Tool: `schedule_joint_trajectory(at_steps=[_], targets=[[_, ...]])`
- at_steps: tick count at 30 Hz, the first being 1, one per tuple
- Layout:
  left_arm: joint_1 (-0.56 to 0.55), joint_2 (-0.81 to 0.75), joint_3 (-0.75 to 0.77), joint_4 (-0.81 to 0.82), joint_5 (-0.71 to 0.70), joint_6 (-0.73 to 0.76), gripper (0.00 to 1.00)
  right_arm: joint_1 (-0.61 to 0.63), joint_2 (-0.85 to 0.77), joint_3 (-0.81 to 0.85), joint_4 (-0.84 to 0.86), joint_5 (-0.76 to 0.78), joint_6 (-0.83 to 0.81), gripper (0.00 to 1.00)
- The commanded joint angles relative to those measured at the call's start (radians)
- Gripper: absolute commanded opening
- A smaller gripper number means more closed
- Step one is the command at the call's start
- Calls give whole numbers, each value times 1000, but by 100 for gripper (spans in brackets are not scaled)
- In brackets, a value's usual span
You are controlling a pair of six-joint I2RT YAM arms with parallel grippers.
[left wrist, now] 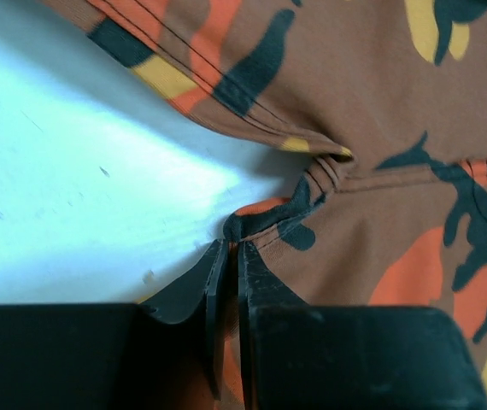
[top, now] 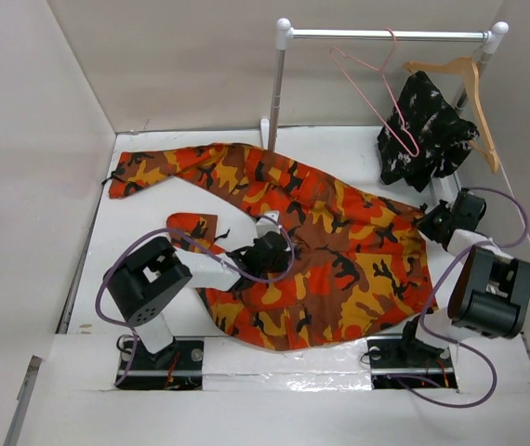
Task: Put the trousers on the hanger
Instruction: Flatten out the trousers at the center of the board.
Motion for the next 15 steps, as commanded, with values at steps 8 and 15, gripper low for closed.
schedule_joint_trajectory(at_steps=[8,15], targets=[[-192,-47,28,-27,85,-24,18,-54,-213,128,-94,355,72,12],[-175,-221,60,-142,0,-21,72,-46,-311,122,-116,327,77,83]])
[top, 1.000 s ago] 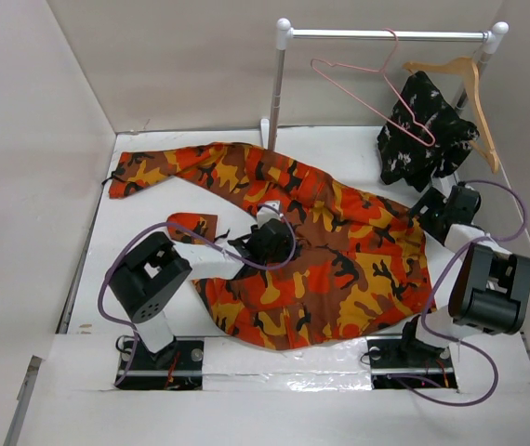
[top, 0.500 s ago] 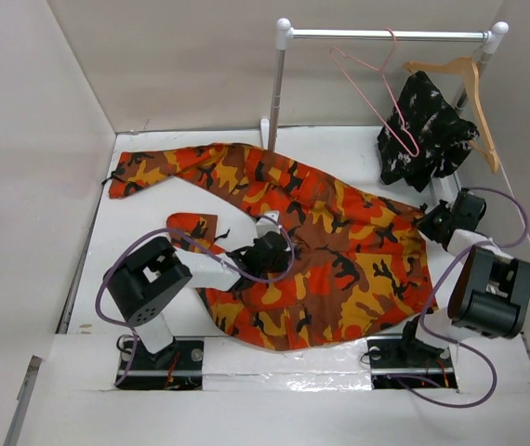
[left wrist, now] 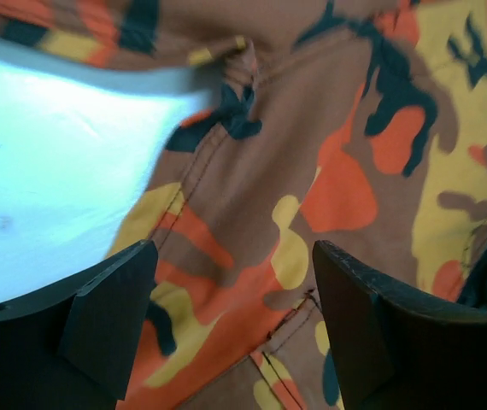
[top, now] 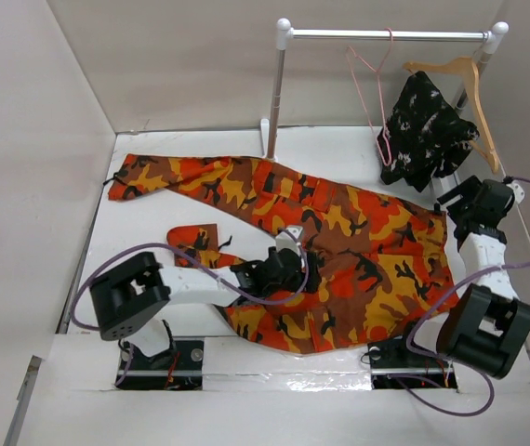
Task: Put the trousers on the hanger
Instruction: Flatten out the trousers at the center of the board.
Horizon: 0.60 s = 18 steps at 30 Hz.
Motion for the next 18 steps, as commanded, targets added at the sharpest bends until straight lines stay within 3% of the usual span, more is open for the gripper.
schedule_joint_trajectory(at_steps=[1,4,7,8,9,10,12,13,18], targets=[[38,-142,43,-83,-80,-1,72,33,-130,8,24,25,10,83],[126,-239,29,-98,-138,-11,71,136,-260,-50,43,-3,1,80],[288,-308,17,-92,-143,-30,66,297,-346,-128,76,-83,-14,48],[345,-323,15,-106,-117,-43,65,346,-386,-154,111,-94,-23,34],[458,-354,11,-111,-105,-54,62,395,-398,-191,111,-94,-28,8],[518,-371,-10,-109,-97,-64,60,499,-406,-213,122,-100,-45,1],[639,-410,-32,-91,-60,-89,58,599,-399,-243,152,-140,-72,0],[761,-417,-37,-88,-48,-98,58,653,-389,-275,169,-155,-80,0],[1018,-333,12,-117,-5,-135,58,1030,-250,-300,294,-138,-109,0]])
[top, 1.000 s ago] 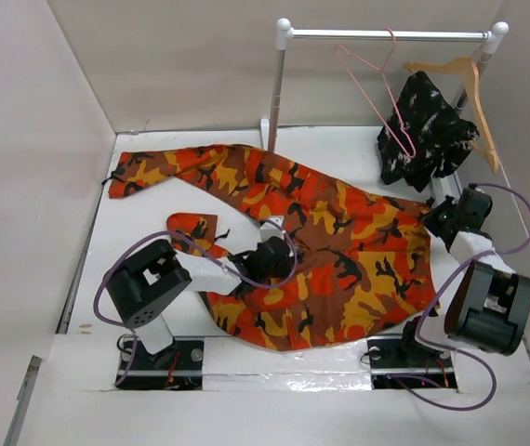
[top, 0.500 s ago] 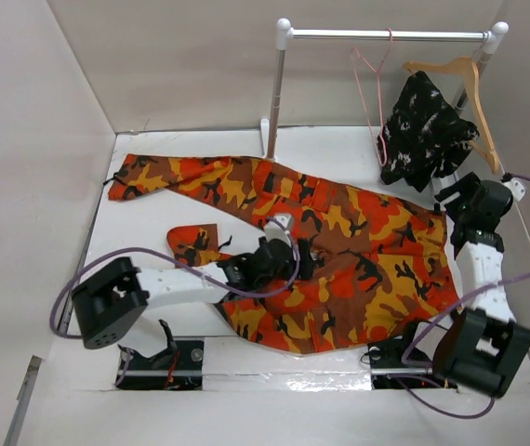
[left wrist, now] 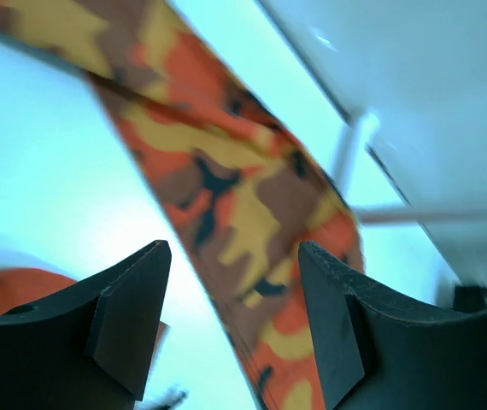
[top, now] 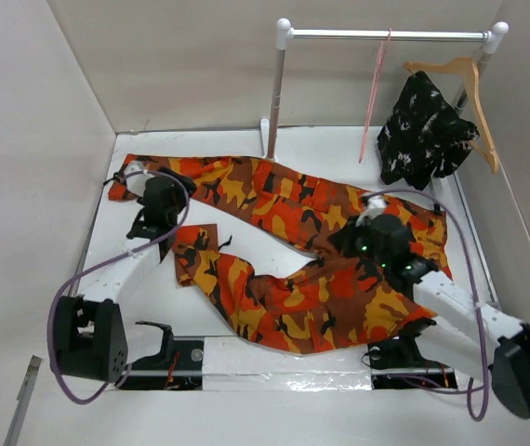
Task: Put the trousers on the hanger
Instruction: Flatten out the trousers at the center of the board.
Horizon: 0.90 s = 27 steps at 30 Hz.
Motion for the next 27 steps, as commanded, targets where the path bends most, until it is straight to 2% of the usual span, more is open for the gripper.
schedule_joint_trajectory(at_steps=[1,2,3,6,11,14,15,17,18,19,21,23,25,27], targets=[[118,74,72,-40,71,-34,58,177,105,19,127,5,-52,0],[183,112,102,-87,106,-35,58,218,133,39,130,33,-61,0],[208,182,128,-110,117,-40,58,288,162,45,152,36,-69,0],[274,310,205,-156,112,-28,59,393,254,86,147,74,-93,1],[360,473,355,-253,68,23,62,465,341,120,141,99,-141,12],[409,565,441,-306,74,61,62,465,361,189,103,154,-156,31],[409,597,461,-320,60,66,63,465,393,215,94,160,-168,44],[422,618,499,-330,17,84,63,465,465,354,54,159,-230,49],[422,637,513,-334,5,101,63,456,558,419,-28,147,-246,51],[422,648,540,-339,-4,110,63,456,611,557,-78,137,-282,51],[422,683,573,-360,-24,130,63,447,715,676,-138,143,-312,52],[431,706,610,-367,-21,138,63,424,893,871,-175,142,-343,52],[431,741,645,-371,-17,144,63,410,1072,1029,-314,148,-355,53],[431,776,669,-370,-14,156,63,401,1172,1202,-359,194,-363,54]])
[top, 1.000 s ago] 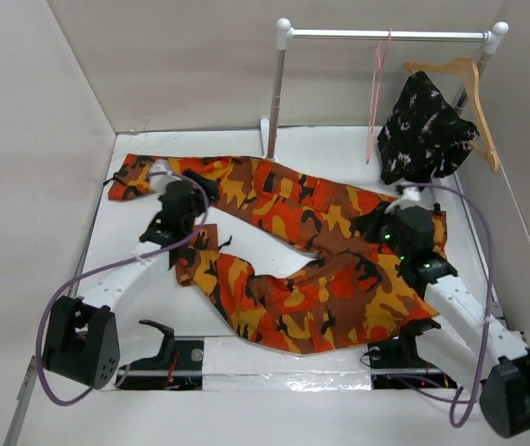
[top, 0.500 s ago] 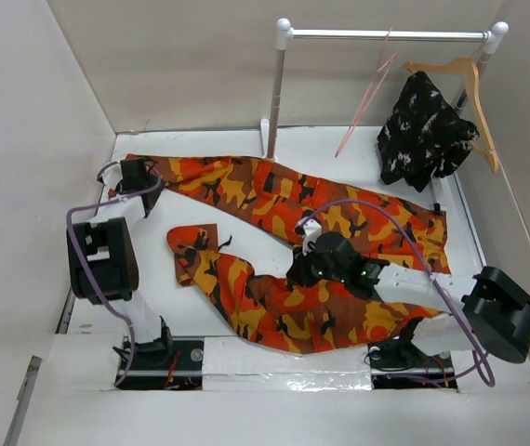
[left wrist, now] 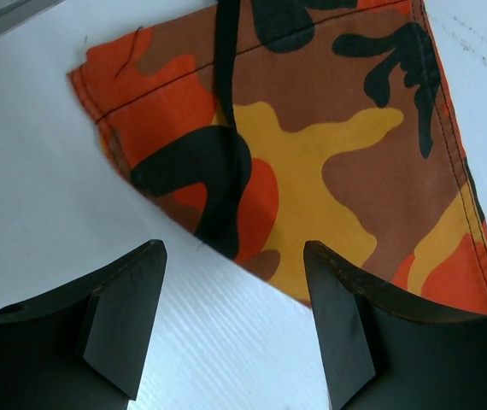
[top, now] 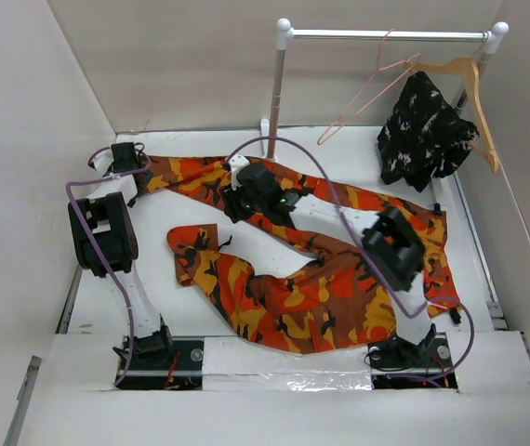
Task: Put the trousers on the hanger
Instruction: Flatten out the trousers at the center of the board.
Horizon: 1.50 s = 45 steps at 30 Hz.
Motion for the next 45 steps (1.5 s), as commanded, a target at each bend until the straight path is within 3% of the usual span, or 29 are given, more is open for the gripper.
schedule_joint_trajectory(at_steps=[1,4,8,11,15,18,20,27,28,29,30,33,38,40,41,43,44,45], targets=[[6,39,79,-28,-20,52,63,-22,176,198,-204,65,-60,55],[15,88,131,-40,-16,71,62,-33,346,420,-353,69,-63,61],[35,132,189,-40,-16,106,61,-33,432,468,-369,136,-34,61],[44,163,241,-55,-4,112,61,-33,406,422,-314,150,-25,44],[44,181,304,-63,0,134,60,-33,403,415,-364,162,-20,18],[44,197,362,-74,-2,140,60,-33,350,343,-352,155,-26,4],[44,208,387,-88,0,141,60,-33,322,295,-340,144,-31,0],[44,220,453,-97,1,180,62,-33,118,13,-190,64,-66,0],[44,215,455,-100,-2,184,63,-33,103,-13,-183,75,-63,5],[44,211,453,-109,-2,187,63,-33,90,-17,-183,88,-54,16],[44,195,449,-114,1,187,63,-33,64,-21,-177,87,-55,49],[44,119,377,-85,30,177,63,-33,30,-17,-179,33,-62,87],[-53,-41,205,-32,49,157,60,-33,-153,-114,-107,-83,-39,88],[-109,-123,159,-42,43,152,58,-3,-222,-177,-56,-89,-26,76],[-138,-186,101,-51,26,152,56,11,-296,-260,-9,-95,-22,44],[-225,-252,36,-77,-13,138,41,49,-361,-343,30,-91,-5,5],[-247,-291,-35,-98,-28,103,32,60,-416,-383,48,-91,18,0],[-261,-371,-74,-103,-16,86,11,73,-439,-421,103,-97,32,0]])
